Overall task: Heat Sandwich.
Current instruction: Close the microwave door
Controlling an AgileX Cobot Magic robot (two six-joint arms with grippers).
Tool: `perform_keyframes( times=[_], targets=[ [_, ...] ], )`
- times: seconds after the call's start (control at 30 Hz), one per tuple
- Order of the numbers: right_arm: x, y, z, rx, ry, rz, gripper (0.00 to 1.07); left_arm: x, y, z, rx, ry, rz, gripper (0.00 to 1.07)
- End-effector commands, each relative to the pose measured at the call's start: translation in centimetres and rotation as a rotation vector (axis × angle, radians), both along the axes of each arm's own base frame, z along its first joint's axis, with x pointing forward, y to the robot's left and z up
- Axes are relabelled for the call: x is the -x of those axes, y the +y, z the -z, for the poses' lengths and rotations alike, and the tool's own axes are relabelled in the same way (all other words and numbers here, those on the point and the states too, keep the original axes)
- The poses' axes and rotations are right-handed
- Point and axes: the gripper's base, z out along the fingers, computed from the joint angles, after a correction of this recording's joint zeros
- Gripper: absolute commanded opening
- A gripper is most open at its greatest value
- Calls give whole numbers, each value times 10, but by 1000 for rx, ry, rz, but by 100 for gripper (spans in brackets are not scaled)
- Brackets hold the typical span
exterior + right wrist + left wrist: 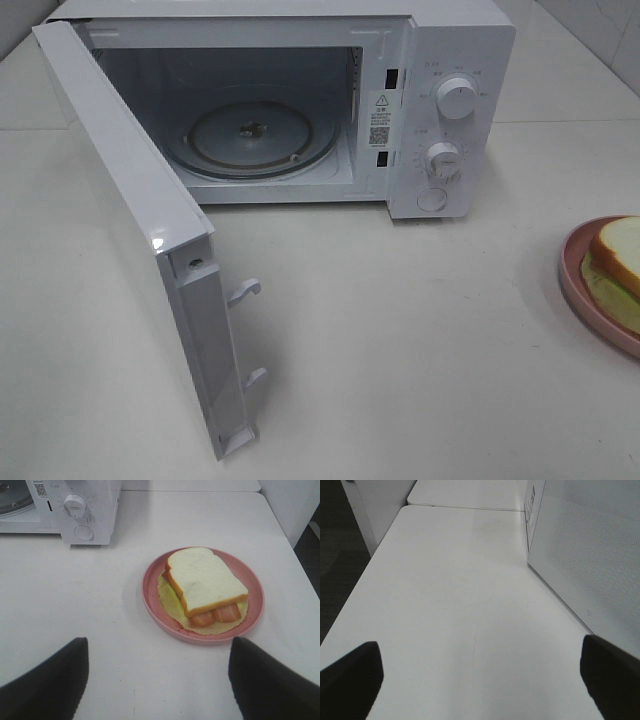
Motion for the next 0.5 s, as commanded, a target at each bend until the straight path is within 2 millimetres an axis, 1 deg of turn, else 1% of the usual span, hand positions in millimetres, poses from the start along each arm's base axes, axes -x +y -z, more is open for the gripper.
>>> perform_keyframes(
  times=[0.03, 0.5],
  targets=[
    [3, 0, 0, 2, -32, -1, 76, 3, 0, 1, 0, -22, 2, 99],
    [3, 0, 0, 2, -32, -1, 76, 3, 0, 1, 0, -22, 2, 99]
  ],
)
